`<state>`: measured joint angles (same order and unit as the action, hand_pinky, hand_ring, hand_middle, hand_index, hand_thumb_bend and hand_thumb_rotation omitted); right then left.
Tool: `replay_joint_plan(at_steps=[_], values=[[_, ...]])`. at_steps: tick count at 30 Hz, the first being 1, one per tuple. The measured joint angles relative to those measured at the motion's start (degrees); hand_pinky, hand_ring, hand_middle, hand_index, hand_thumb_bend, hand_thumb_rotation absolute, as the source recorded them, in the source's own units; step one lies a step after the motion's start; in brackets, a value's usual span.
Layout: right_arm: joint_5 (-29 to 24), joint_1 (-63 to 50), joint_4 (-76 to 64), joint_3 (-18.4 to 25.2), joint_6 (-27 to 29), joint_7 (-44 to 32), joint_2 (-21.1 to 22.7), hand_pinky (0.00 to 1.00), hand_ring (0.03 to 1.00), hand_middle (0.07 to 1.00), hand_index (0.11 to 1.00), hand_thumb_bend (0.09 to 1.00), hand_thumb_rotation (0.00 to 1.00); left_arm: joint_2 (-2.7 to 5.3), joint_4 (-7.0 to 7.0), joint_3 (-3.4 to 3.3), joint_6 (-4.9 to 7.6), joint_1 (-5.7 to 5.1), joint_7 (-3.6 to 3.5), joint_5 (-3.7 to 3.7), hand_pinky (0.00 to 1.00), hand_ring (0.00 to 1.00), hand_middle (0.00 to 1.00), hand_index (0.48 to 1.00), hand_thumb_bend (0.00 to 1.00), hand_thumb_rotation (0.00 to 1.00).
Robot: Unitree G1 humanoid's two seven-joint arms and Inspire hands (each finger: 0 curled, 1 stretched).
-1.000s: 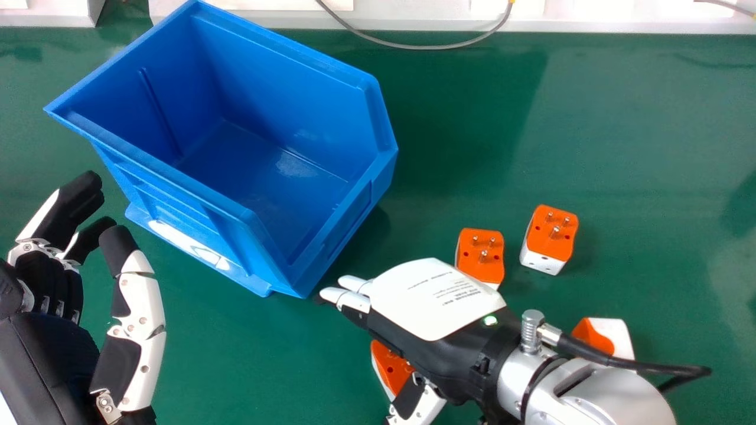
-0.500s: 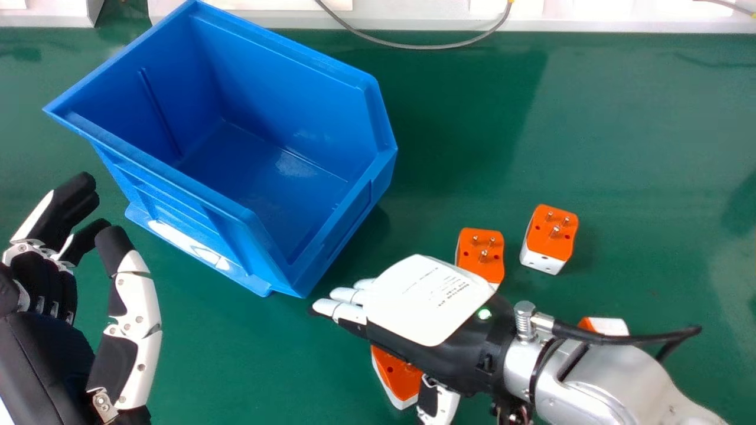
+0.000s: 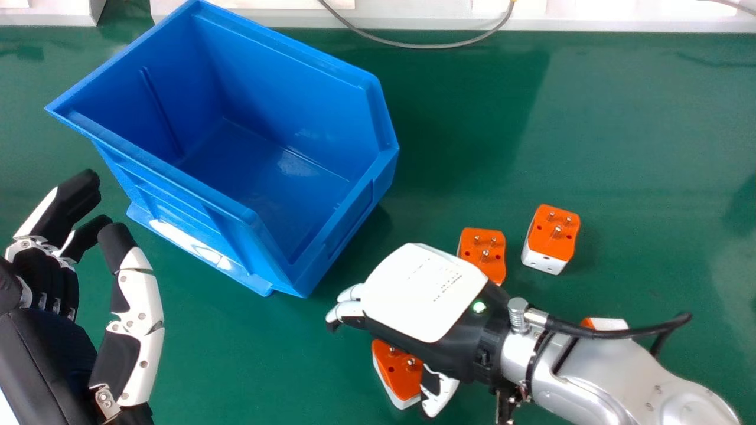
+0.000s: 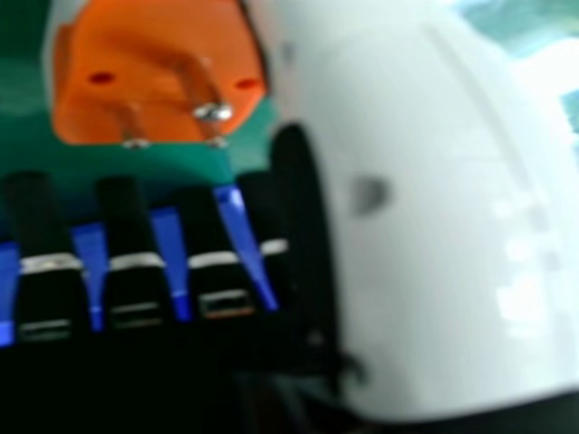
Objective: Pick all objects and put in blue box
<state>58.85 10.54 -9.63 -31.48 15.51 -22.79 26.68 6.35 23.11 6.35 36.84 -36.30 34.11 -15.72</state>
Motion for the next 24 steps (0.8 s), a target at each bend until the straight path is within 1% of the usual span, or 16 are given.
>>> replay_joint_plan(at_steps=[1,2,3,4,7,8,12,16,19,21,24], values=[[-0.1,0.0,0.3,0.1,-0.1,0.1,-0.3,0.49,0.595,0.688,0.58,0.603,0.06,0.0,0.01,0.01,0.0,-0.02,0.0,0.0,0.68,0.74,0.72,0.739,0.25,0.0],[-0.2,-0.1,0.6,0.1,-0.2,0.2,-0.6,0.44,0.544,0.641,0.537,0.56,0.09,0.0,0.02,0.01,0.0,-0.04,0.0,0.02,0.69,0.74,0.72,0.74,0.25,0.0],[-0.3,-0.1,0.8,0.2,-0.4,0.5,-0.9,0.4,0.508,0.563,0.516,0.544,0.05,0.0,0.02,0.01,0.0,-0.06,-0.01,0.02,0.69,0.74,0.72,0.741,0.25,0.0],[-0.3,-0.2,0.8,0.2,-0.6,0.8,-1.0,0.37,0.487,0.527,0.504,0.536,0.02,0.0,0.04,0.03,-0.01,-0.1,-0.03,0.03,0.69,0.74,0.72,0.741,0.25,0.0],[0.0,-0.3,0.8,0.2,-1.3,1.8,-1.3,0.29,0.425,0.467,0.497,0.53,0.0,0.01,0.06,0.04,-0.01,-0.21,-0.02,0.02,0.69,0.74,0.72,0.744,0.25,0.0],[0.0,-0.3,0.8,0.2,-1.4,2.0,-1.4,0.28,0.418,0.463,0.495,0.529,0.0,0.01,0.07,0.04,0.0,-0.25,-0.02,0.02,0.69,0.74,0.72,0.745,0.25,0.0],[-0.4,-0.8,1.0,0.3,-1.8,2.6,-1.7,0.31,0.432,0.483,0.486,0.529,0.0,0.01,0.21,0.07,-0.02,-0.33,-0.02,0.02,0.69,0.74,0.73,0.744,0.24,0.0],[-2.3,-0.9,1.2,0.3,-1.3,3.3,-1.8,0.33,0.447,0.493,0.483,0.527,0.0,0.01,0.27,0.09,-0.02,-0.35,-0.07,0.04,0.69,0.74,0.72,0.744,0.24,0.0],[-2.4,-0.9,1.2,0.3,-1.2,3.3,-1.7,0.35,0.464,0.5,0.479,0.527,0.0,0.01,0.27,0.1,-0.01,-0.38,-0.14,0.06,0.69,0.74,0.72,0.745,0.24,0.0],[-2.8,-1.0,1.2,0.3,-0.9,3.7,-1.7,0.35,0.427,0.51,0.491,0.52,0.0,0.01,0.27,0.11,-0.01,-0.4,-0.14,0.05,0.68,0.74,0.72,0.744,0.24,0.0],[-4.4,-1.3,1.2,0.4,0.0,4.5,-1.6,0.34,0.408,0.502,0.515,0.516,0.0,0.01,0.28,0.16,-0.01,-0.44,-0.14,0.04,0.69,0.74,0.73,0.747,0.24,0.0]])
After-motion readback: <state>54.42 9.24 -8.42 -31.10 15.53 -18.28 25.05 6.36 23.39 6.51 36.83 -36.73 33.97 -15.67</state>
